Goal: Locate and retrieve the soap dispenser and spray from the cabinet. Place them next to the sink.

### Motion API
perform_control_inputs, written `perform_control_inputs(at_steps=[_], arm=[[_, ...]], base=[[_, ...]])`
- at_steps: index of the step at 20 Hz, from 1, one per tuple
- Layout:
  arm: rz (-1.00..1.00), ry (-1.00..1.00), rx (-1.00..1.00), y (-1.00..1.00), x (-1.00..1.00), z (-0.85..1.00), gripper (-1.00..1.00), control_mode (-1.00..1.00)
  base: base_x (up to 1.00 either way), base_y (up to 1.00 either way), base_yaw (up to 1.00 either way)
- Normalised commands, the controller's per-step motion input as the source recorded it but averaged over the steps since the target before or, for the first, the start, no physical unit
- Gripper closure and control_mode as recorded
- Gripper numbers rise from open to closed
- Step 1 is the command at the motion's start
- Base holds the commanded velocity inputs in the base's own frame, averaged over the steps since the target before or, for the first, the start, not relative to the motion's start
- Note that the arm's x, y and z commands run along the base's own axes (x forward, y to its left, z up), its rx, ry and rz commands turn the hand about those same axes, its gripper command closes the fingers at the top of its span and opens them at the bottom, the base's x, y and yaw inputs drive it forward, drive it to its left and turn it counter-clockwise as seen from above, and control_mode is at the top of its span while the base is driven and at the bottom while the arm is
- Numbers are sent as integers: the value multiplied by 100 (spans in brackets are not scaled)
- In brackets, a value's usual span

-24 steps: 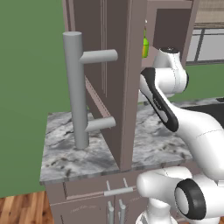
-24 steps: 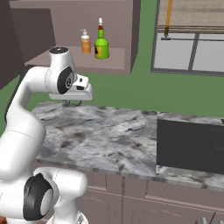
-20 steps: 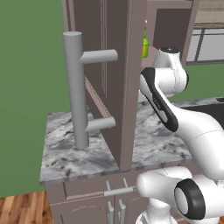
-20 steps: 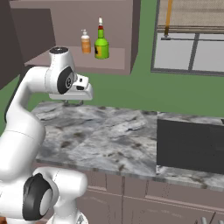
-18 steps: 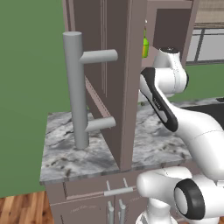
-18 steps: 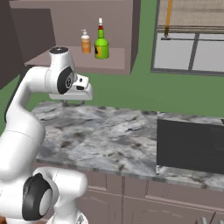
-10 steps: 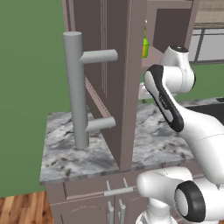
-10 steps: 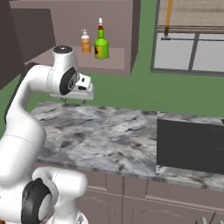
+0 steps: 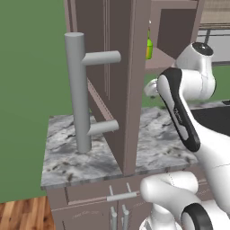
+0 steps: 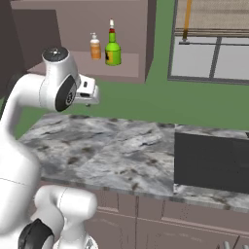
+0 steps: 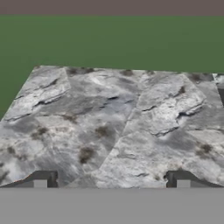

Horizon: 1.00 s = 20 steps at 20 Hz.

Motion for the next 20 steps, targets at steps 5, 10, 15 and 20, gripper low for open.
perform_control_inputs(at_steps=[5, 10, 15, 20], arm=[[-1, -12, -4, 4, -13, 30, -100, -100], [-4, -12, -2, 0, -6, 42, -100, -100], [-12, -13, 0, 0, 0, 35, -100, -100], [-19, -12, 0, 0, 10, 23, -100, -100]], base=[[0, 0, 0], [0, 0, 0], [0, 0, 0], [0, 0, 0]])
